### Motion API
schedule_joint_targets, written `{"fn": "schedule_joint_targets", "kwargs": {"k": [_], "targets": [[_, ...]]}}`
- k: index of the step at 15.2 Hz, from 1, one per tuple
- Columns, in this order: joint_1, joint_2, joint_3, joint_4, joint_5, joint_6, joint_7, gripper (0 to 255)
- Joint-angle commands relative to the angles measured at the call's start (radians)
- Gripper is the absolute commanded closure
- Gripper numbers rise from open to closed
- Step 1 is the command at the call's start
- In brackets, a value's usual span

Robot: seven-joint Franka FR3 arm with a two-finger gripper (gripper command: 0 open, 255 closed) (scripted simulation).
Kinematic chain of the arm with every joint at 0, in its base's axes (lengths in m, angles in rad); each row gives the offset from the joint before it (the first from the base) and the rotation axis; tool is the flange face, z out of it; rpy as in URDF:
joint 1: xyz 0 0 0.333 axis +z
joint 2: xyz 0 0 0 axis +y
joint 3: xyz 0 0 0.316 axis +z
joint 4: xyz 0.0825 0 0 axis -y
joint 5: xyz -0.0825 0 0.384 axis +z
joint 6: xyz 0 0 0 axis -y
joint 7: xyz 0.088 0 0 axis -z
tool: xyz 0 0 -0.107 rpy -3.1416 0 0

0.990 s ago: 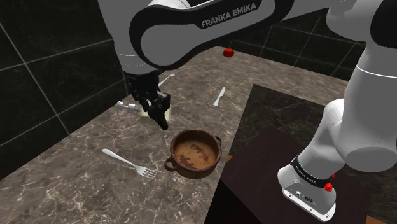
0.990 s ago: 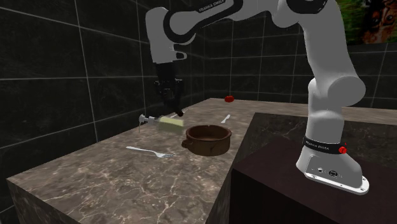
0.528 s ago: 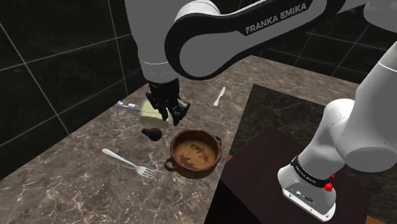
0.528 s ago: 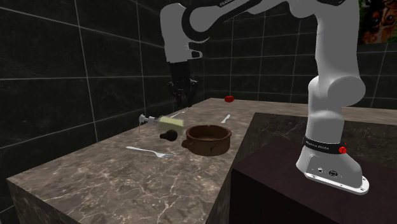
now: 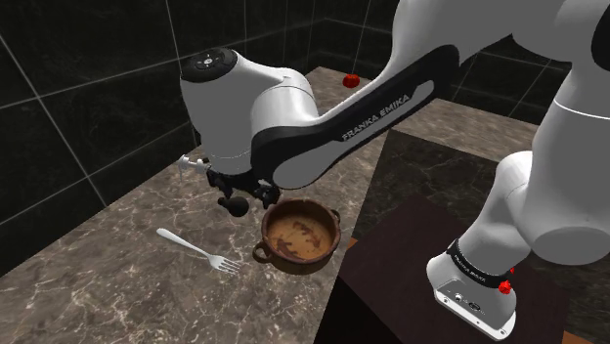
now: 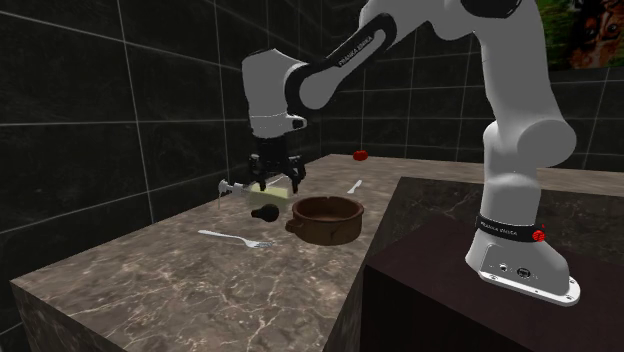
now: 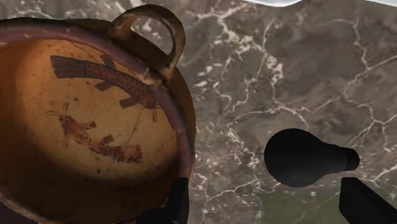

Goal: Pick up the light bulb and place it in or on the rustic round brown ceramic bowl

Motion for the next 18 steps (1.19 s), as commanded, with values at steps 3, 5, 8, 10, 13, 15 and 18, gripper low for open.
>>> {"fn": "schedule_joint_targets", "kwargs": {"k": [3, 5, 8, 10, 13, 15, 18], "targets": [[0.031, 0.104, -0.024, 0.0, -0.169, 0.112, -0.003, 0], [0.03, 0.121, -0.031, -0.004, -0.181, 0.132, 0.004, 0], [0.028, 0.146, -0.042, -0.008, -0.199, 0.161, 0.015, 0], [0.027, 0.163, -0.049, -0.01, -0.212, 0.179, 0.023, 0], [0.032, 0.168, -0.057, -0.011, -0.213, 0.186, 0.023, 0], [0.038, 0.167, -0.063, -0.011, -0.21, 0.187, 0.021, 0], [0.044, 0.167, -0.069, -0.011, -0.207, 0.188, 0.02, 0]]}}
